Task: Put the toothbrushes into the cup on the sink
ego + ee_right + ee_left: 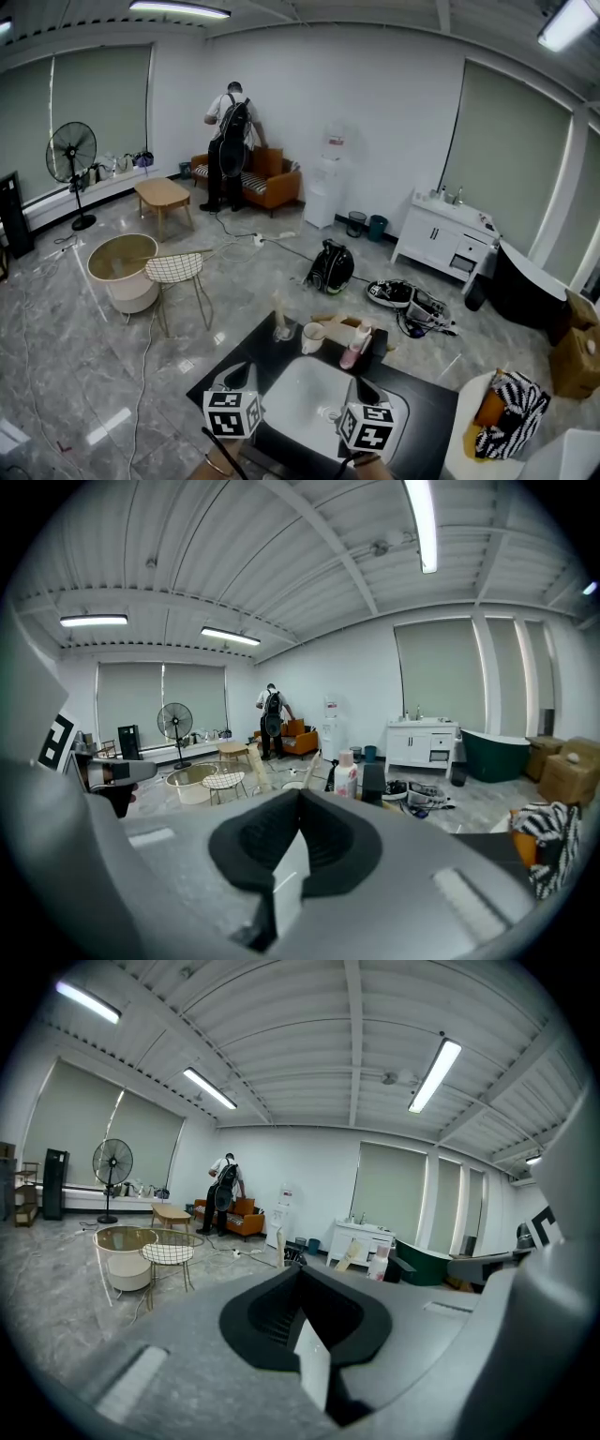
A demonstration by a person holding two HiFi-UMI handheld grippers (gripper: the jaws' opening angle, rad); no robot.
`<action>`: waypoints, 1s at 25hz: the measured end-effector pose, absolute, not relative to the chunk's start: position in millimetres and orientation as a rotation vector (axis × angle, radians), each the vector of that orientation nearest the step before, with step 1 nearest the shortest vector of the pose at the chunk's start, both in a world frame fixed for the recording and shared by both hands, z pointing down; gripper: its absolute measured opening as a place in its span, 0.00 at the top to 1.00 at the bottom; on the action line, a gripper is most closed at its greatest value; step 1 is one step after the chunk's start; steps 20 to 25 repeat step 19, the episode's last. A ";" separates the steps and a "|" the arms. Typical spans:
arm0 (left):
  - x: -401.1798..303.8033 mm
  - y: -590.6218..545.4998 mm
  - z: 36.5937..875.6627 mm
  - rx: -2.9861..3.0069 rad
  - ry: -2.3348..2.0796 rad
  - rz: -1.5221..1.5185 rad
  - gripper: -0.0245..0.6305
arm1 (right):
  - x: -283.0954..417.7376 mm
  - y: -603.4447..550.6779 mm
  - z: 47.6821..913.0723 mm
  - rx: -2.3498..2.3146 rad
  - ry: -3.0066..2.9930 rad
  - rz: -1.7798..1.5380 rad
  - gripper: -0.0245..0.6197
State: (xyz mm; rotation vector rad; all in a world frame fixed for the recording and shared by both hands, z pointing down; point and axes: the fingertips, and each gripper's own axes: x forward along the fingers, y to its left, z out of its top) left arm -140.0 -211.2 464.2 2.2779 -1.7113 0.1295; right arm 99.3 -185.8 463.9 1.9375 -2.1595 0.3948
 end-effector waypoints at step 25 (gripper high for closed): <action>-138.1 -216.6 472.2 2.260 -1.716 0.121 0.95 | 100.1 -190.7 469.8 1.917 -2.160 0.411 0.96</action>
